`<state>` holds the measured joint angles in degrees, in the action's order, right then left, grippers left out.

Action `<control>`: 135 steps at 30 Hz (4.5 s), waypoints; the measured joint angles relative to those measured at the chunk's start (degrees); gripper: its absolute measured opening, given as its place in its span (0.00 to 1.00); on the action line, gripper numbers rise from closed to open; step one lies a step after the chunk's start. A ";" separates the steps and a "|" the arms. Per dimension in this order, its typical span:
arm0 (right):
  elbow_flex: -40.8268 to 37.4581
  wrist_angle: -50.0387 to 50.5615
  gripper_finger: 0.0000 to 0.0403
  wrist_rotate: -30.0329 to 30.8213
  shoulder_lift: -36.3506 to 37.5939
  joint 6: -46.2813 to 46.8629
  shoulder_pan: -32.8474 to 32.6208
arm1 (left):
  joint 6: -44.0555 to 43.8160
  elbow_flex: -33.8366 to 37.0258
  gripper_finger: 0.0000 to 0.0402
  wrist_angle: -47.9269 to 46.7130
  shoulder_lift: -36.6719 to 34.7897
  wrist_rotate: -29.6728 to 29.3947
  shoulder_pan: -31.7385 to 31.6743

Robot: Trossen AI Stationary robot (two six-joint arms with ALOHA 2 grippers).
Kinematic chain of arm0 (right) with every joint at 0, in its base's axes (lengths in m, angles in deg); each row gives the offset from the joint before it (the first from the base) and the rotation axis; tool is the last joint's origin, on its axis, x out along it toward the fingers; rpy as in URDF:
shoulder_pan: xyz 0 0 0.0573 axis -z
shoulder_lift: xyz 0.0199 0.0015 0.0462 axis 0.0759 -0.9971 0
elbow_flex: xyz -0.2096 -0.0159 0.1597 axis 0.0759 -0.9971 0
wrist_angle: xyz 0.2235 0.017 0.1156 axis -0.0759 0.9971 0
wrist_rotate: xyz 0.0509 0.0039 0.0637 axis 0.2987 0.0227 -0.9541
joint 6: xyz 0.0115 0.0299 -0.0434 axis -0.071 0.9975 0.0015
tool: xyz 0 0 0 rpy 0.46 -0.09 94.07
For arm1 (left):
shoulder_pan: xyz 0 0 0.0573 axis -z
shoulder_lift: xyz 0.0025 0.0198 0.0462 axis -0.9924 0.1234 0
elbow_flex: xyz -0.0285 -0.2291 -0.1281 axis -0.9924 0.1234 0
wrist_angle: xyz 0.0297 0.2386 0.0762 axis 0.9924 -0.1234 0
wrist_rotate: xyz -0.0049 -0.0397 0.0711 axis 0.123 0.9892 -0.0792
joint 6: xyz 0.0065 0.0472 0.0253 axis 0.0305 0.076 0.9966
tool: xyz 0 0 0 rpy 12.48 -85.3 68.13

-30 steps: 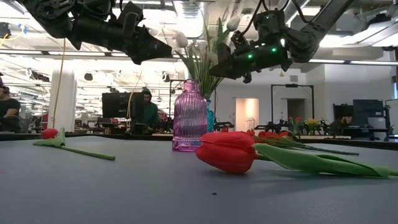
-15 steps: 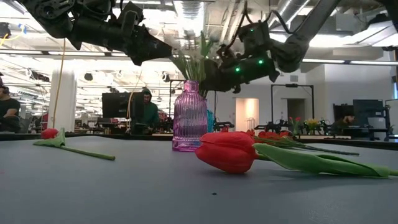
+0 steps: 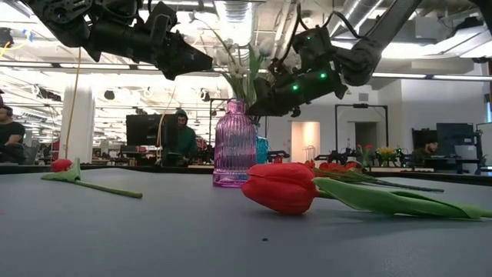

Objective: Sort flowers into vase by color
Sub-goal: Put the white tulip into the blue vase, then put the top red flowers into the purple vase

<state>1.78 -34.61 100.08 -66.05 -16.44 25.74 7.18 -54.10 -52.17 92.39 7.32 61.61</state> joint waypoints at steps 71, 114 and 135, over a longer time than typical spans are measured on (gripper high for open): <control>-15.17 74.52 0.37 13.07 25.01 50.74 -26.86 | -1.77 0.04 0.34 -12.79 0.00 1.66 3.06; -23.21 74.51 0.04 42.02 37.76 68.58 -29.18 | -14.44 17.33 0.34 16.14 -0.07 0.15 3.19; -23.14 57.94 0.43 24.95 35.26 50.30 -23.73 | -12.07 17.31 0.34 16.75 -0.07 -0.26 3.19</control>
<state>-21.36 23.33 125.03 -30.79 33.86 2.01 -4.88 -36.79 -35.41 92.33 7.06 64.80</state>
